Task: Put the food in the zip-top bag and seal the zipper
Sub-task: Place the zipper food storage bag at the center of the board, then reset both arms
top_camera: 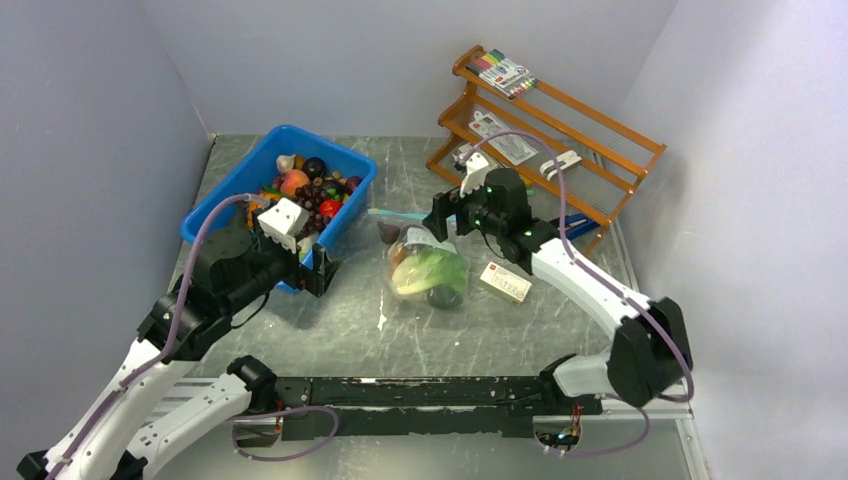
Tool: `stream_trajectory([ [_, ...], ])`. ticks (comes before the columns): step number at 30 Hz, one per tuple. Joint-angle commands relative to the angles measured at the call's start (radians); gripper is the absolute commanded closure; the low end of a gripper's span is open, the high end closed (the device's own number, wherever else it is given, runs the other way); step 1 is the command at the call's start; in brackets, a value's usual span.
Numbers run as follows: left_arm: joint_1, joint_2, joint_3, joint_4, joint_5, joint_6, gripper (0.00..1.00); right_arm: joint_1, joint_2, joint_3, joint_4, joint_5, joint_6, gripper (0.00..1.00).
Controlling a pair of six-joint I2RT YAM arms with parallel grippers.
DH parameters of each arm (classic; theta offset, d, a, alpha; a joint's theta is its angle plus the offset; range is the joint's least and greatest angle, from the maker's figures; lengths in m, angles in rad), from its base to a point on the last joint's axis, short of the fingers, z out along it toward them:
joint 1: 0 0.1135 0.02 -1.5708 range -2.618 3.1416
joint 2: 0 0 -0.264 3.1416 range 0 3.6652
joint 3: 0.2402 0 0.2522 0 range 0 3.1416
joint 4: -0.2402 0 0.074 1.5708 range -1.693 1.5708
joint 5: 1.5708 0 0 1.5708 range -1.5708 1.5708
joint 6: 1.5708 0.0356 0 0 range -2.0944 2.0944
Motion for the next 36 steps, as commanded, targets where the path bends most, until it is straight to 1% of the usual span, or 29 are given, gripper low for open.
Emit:
stream_trajectory([
  [1,0.003,0.018,0.010,-0.025,-0.133,-0.126,0.00,-0.003,-0.142,0.007,-0.051,0.046,0.058,0.01],
  [4,0.002,0.033,0.017,-0.040,-0.185,-0.165,0.00,-0.002,-0.214,-0.008,-0.084,0.041,0.071,0.00],
  [6,0.003,0.035,0.018,-0.032,-0.218,-0.195,0.00,-0.002,-0.245,0.009,-0.139,0.074,0.102,0.00],
  [11,0.003,0.012,0.073,-0.027,-0.187,-0.214,0.00,-0.003,-0.301,0.117,-0.305,0.174,0.187,0.00],
  [15,0.003,-0.001,0.133,-0.036,-0.192,-0.241,0.00,-0.002,-0.364,0.158,-0.352,0.222,0.260,0.00],
  [18,0.003,0.002,0.184,-0.034,-0.162,-0.240,0.00,-0.003,-0.398,0.201,-0.396,0.272,0.283,0.00],
  [23,0.004,-0.012,0.202,0.015,-0.126,-0.252,0.00,-0.003,-0.450,0.190,-0.402,0.262,0.330,0.00],
  [36,0.003,-0.052,0.127,-0.002,-0.137,-0.271,0.00,-0.003,-0.470,0.139,-0.374,0.226,0.359,0.00],
])
